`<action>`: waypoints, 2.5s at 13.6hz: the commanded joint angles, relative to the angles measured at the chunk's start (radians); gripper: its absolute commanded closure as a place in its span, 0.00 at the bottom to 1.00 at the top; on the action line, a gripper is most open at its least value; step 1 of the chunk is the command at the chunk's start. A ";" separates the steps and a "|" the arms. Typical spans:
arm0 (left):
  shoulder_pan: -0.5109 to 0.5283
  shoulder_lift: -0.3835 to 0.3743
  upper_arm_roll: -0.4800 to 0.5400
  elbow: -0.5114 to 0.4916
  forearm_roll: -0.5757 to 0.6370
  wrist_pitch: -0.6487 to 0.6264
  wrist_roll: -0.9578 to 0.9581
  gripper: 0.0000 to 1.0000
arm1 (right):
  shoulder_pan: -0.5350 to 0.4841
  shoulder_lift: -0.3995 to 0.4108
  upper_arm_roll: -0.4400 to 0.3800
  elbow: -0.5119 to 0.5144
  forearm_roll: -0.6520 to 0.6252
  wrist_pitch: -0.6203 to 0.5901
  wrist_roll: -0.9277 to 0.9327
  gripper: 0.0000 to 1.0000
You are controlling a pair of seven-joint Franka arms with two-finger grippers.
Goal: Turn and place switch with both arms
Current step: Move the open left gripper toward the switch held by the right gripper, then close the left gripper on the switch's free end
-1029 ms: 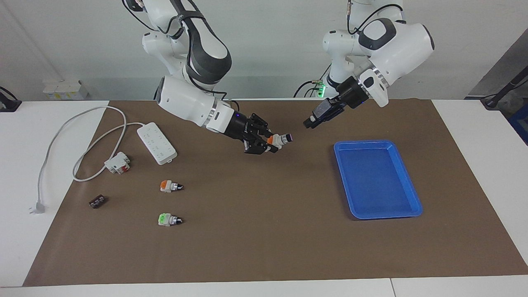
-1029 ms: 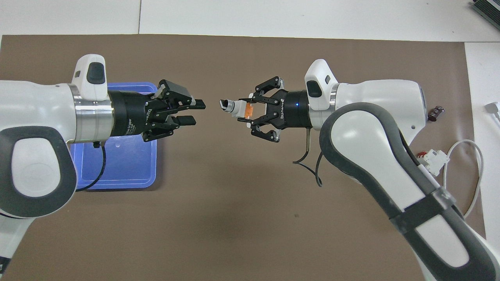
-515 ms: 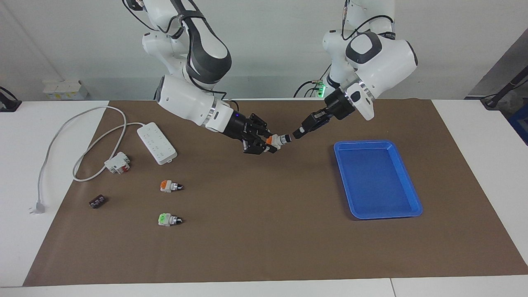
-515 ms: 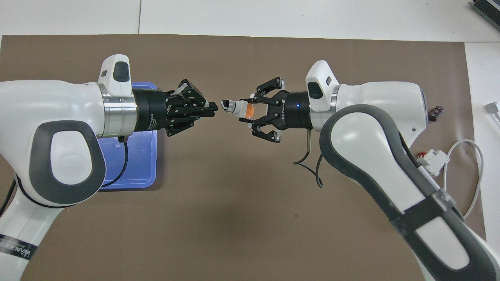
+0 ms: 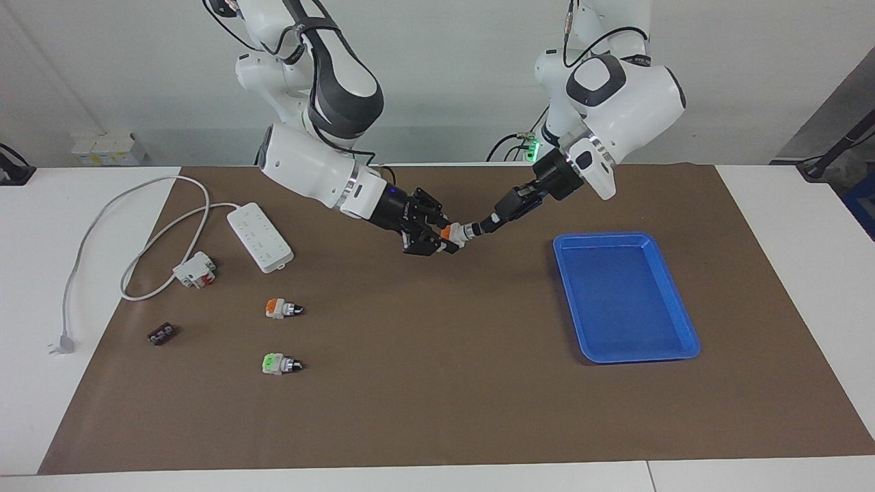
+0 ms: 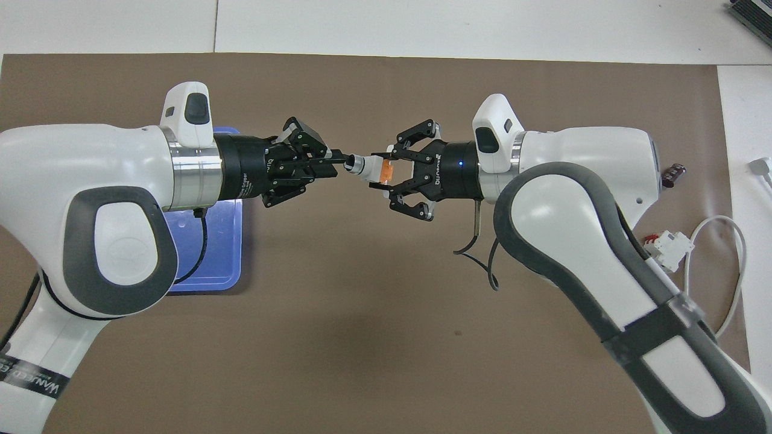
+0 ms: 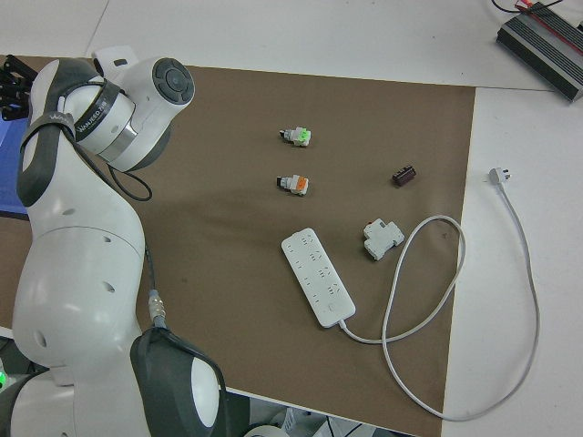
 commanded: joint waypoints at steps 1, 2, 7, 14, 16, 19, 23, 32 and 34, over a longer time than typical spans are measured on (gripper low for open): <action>-0.033 0.012 0.002 0.011 -0.019 0.038 -0.007 0.73 | -0.004 -0.029 0.000 -0.036 0.036 0.014 -0.038 1.00; -0.033 0.013 0.002 0.012 -0.018 0.038 -0.005 0.73 | -0.004 -0.029 0.000 -0.036 0.036 0.013 -0.038 1.00; -0.045 0.026 0.002 0.012 -0.012 0.061 -0.001 0.81 | -0.005 -0.029 -0.001 -0.038 0.036 0.013 -0.038 1.00; -0.048 0.030 0.004 0.012 -0.007 0.061 0.030 1.00 | -0.005 -0.033 -0.001 -0.047 0.036 0.014 -0.043 1.00; -0.050 0.030 0.004 0.012 -0.008 0.068 0.030 1.00 | -0.007 -0.033 -0.001 -0.047 0.036 0.016 -0.047 1.00; -0.050 0.030 0.002 0.009 -0.018 0.097 0.009 1.00 | -0.007 -0.033 -0.001 -0.048 0.036 0.020 -0.050 1.00; -0.055 0.032 0.004 0.014 -0.018 0.128 -0.192 1.00 | -0.007 -0.034 -0.001 -0.061 0.034 0.045 -0.069 1.00; -0.091 0.038 0.005 0.015 0.014 0.243 -0.874 1.00 | -0.007 -0.037 -0.001 -0.062 0.036 0.043 -0.066 1.00; -0.091 0.036 0.005 0.015 0.039 0.243 -0.982 1.00 | -0.007 -0.037 0.000 -0.064 0.036 0.043 -0.066 1.00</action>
